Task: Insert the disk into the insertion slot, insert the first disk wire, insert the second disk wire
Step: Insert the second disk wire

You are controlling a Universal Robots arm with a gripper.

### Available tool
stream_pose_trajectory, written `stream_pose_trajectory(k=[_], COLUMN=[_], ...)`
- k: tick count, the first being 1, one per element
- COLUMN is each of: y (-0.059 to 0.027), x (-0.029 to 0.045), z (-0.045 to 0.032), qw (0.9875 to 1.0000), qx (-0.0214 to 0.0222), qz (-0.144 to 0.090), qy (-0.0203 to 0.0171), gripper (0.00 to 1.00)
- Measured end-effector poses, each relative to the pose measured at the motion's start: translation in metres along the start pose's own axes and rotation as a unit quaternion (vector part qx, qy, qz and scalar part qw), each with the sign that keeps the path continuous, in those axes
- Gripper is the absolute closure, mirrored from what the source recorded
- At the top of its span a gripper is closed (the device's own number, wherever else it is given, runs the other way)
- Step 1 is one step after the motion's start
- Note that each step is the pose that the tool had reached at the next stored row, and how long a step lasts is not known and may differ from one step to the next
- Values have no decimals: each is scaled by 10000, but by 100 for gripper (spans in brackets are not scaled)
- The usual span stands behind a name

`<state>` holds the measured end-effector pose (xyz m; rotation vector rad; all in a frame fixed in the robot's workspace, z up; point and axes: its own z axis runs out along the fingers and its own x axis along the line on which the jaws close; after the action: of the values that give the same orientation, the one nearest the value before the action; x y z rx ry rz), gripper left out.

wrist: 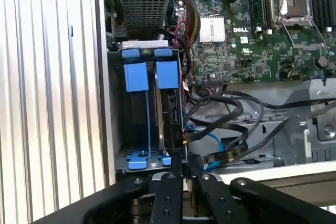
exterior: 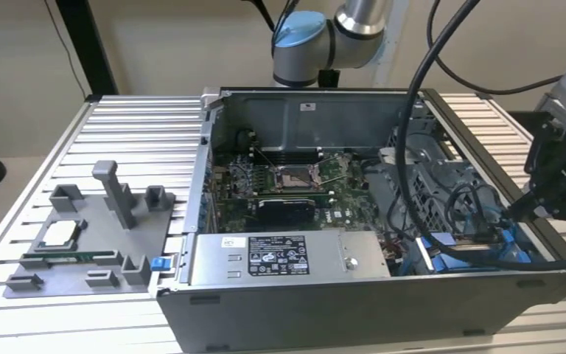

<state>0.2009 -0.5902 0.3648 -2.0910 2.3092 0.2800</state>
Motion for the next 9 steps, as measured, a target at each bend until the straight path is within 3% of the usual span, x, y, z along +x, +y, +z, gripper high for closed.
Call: stream_pose_trajectory(k=[3,9], y=[-1,-1], x=[0,0], z=[5,11], qw=[10000,10000], qx=[-6,-7], qz=[-5,-6], qy=[-54,-65], gripper=[100,100])
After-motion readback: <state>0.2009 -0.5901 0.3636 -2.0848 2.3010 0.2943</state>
